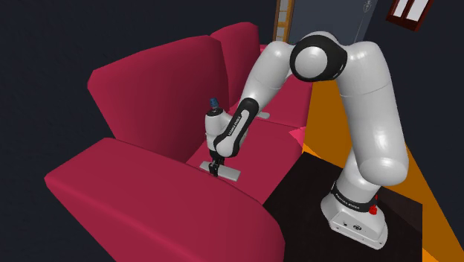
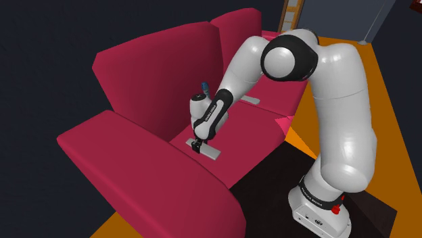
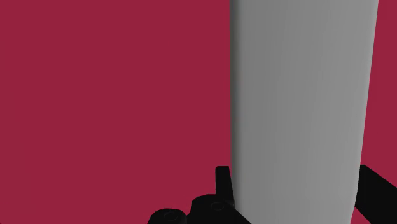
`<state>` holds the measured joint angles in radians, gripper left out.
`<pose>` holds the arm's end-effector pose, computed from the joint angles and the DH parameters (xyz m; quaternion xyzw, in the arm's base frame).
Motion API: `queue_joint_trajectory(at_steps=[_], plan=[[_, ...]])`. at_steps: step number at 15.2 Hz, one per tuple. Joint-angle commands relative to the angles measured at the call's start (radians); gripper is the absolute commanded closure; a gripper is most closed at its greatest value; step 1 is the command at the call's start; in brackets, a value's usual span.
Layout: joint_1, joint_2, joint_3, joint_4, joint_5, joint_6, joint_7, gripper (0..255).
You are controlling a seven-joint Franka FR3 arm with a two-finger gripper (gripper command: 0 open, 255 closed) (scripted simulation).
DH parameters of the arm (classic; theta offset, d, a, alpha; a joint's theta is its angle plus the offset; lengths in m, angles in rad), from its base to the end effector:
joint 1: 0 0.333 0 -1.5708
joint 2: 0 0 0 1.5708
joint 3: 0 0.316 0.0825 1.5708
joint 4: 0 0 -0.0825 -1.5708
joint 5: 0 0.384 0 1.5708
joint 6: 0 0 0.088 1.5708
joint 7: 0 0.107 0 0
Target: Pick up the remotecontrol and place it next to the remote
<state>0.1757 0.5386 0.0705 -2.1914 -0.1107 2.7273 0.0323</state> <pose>0.5320 0.1396 0.1366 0.9884 0.1521 0.0007 0.0041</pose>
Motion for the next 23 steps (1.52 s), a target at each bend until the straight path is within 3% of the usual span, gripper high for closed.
queue_joint_trajectory(at_steps=[1,13,23], plan=[[-0.005,-0.027,0.004,-0.007,0.004,-0.020,-0.005,255],[-0.020,-0.166,0.024,-0.031,0.029,-0.135,-0.024,255],[-0.212,-0.167,-0.022,-0.030,0.062,-0.133,-0.287,255]])
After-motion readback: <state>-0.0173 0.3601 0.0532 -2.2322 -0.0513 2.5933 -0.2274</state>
